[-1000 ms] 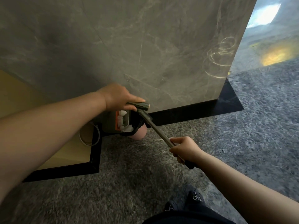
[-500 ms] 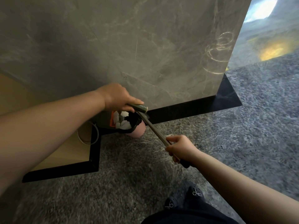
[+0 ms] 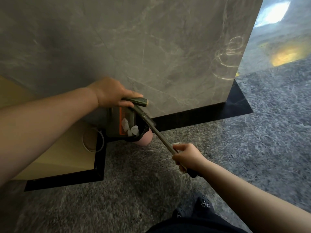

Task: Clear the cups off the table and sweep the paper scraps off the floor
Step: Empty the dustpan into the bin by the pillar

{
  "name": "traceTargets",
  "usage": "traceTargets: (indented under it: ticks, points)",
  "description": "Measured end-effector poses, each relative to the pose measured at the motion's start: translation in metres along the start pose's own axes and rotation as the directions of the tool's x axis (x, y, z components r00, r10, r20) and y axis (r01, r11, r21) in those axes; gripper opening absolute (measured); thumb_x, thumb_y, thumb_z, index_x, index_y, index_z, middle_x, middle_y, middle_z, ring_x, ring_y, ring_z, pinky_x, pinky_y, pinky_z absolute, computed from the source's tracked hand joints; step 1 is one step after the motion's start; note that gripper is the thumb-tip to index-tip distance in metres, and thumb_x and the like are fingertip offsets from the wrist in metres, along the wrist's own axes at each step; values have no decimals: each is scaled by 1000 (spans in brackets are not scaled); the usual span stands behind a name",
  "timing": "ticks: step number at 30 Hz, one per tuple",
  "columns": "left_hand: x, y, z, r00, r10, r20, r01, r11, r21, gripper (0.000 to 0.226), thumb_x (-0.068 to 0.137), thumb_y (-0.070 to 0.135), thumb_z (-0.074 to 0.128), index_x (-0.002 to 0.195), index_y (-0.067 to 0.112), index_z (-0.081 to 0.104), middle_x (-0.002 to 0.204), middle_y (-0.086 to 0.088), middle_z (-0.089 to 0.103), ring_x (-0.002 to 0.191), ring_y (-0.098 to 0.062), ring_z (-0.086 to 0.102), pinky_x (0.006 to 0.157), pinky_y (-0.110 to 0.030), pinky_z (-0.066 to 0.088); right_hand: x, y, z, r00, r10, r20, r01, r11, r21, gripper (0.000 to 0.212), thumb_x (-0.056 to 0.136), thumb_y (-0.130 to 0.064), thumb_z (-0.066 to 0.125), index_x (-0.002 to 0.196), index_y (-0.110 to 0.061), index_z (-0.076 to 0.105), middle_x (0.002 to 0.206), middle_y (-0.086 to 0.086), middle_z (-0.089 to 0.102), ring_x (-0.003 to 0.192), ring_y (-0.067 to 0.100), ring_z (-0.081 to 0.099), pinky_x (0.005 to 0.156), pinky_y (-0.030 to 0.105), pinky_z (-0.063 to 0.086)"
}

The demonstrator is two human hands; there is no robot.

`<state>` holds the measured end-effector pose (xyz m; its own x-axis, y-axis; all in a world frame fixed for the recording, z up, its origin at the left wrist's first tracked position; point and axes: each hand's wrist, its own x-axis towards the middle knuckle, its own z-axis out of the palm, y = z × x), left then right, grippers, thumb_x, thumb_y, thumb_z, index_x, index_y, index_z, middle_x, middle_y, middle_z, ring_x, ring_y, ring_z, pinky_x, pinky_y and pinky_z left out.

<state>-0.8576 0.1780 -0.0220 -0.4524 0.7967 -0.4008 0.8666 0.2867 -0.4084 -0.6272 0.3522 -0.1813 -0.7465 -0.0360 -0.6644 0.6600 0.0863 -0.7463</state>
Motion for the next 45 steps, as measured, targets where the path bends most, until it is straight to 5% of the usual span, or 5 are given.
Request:
traceTargets:
  ticks: [19, 29, 35, 41, 45]
  points:
    - [8, 41, 17, 990, 45, 133, -58, 994, 92, 52, 97, 59, 29, 147, 50, 19, 97, 0, 65, 82, -19, 62, 56, -27, 37, 1, 2, 1, 1000, 6, 7, -6, 1000, -19, 54, 88, -2, 56, 139, -17, 48, 74, 11, 60, 48, 15, 53, 44, 25, 46]
    - [19, 27, -9, 993, -97, 73, 97, 995, 1, 51, 96, 57, 36, 145, 48, 27, 103, -6, 67, 89, -25, 63, 60, -28, 33, 0, 4, 7, 1000, 2, 16, -2, 1000, -18, 53, 88, -1, 54, 138, -18, 49, 75, 11, 59, 48, 16, 51, 39, 21, 42]
    - [23, 46, 24, 991, 3, 134, -15, 996, 87, 52, 97, 59, 30, 147, 49, 21, 109, -5, 66, 93, -24, 65, 60, -28, 40, 6, 7, 6, 1000, -1, 20, 2, 1000, -29, 51, 88, -3, 56, 136, -19, 52, 75, 11, 60, 47, 16, 52, 41, 24, 44]
    - [19, 27, -10, 992, -107, 62, 103, 993, 56, 51, 96, 55, 38, 146, 47, 29, 107, -6, 67, 93, -25, 62, 58, -29, 28, 1, 4, 5, 1000, 5, 12, -5, 1000, -19, 54, 88, -2, 54, 139, -18, 48, 76, 11, 60, 48, 15, 53, 39, 22, 43]
    - [-6, 12, 0, 970, -242, 14, 242, 965, -98, 51, 94, 54, 44, 144, 45, 34, 112, -10, 68, 97, -30, 63, 62, -29, 36, -3, 1, 2, 1000, 6, 9, -6, 1000, -22, 56, 89, -2, 56, 142, -17, 44, 77, 10, 60, 49, 15, 53, 41, 23, 45]
